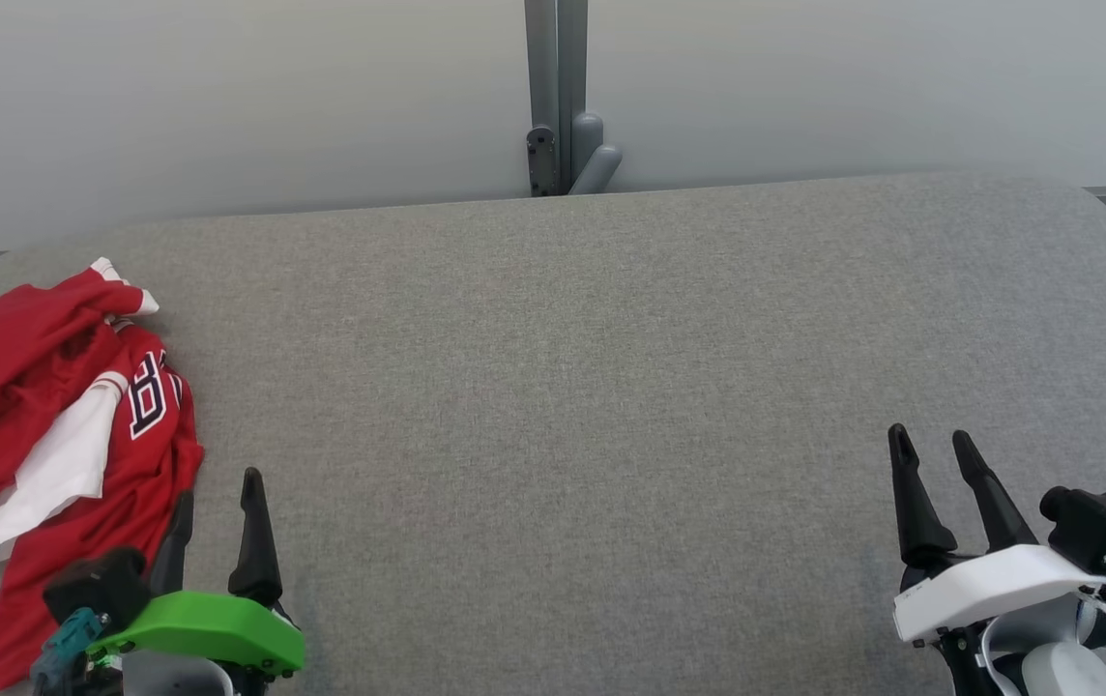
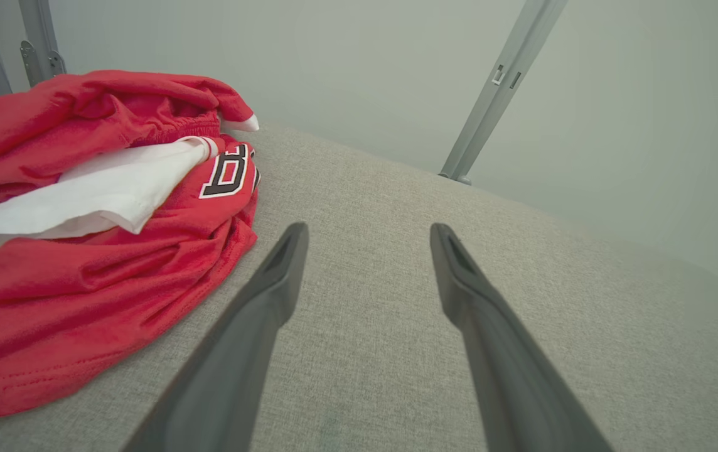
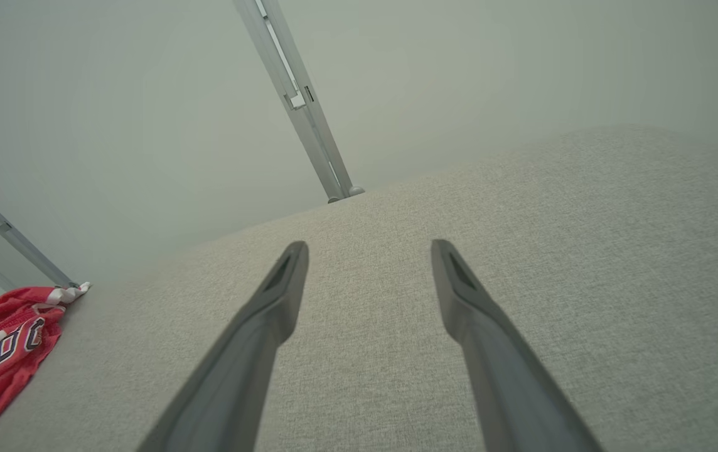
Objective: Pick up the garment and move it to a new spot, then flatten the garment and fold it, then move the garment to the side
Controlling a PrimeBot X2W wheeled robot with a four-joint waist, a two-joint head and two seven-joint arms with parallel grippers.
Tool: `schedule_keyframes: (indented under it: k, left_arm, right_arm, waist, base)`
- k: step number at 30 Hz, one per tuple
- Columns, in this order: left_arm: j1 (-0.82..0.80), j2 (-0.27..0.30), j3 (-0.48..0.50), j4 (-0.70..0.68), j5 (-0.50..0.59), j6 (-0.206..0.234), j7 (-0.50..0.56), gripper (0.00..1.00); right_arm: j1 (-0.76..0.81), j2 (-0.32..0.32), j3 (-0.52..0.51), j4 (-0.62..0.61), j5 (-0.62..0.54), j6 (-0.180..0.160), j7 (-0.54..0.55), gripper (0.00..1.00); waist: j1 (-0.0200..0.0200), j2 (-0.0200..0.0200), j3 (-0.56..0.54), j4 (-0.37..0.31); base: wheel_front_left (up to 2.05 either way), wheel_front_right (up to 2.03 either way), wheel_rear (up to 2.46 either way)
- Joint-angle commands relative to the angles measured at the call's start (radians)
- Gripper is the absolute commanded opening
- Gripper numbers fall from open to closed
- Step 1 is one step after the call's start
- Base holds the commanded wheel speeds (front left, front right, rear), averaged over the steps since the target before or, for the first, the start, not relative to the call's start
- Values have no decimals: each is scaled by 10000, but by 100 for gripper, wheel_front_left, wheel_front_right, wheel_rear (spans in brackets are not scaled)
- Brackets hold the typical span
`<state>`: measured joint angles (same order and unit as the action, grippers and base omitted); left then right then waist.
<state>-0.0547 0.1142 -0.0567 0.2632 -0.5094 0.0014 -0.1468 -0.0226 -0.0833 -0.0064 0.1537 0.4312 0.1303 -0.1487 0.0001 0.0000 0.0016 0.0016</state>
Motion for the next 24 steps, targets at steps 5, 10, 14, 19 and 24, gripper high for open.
schedule_keyframes:
  k: [5,10,14,19,24]
  left_arm:
    - [62,178,-44,-76,740,77,-201,100]
    - [139,234,-103,40,1254,59,-331,100]
    - [165,245,-131,145,1578,39,-418,100]
    - [168,237,-151,285,1915,1,-521,100]
    - [138,240,-157,454,2325,-13,-612,100]
  right_arm:
    - [119,-84,-49,-57,-687,5,-206,100]
    - [168,-58,-112,-38,-1159,5,-336,100]
    - [238,-42,-170,-64,-1504,5,-417,100]
    - [298,-29,-215,-92,-1870,4,-505,100]
    - [362,-8,-233,-118,-2286,4,-619,100]
  waist:
    - [0,0,-3,-13]
    - [0,0,-20,-36]
    - [0,0,-25,-49]
    - [0,0,-29,-61]
    - [0,0,-32,-75]
  base:
    - [0,0,0]
    - [0,0,0]
    - [0,0,0]
    - [0,0,0]
    - [0,0,0]
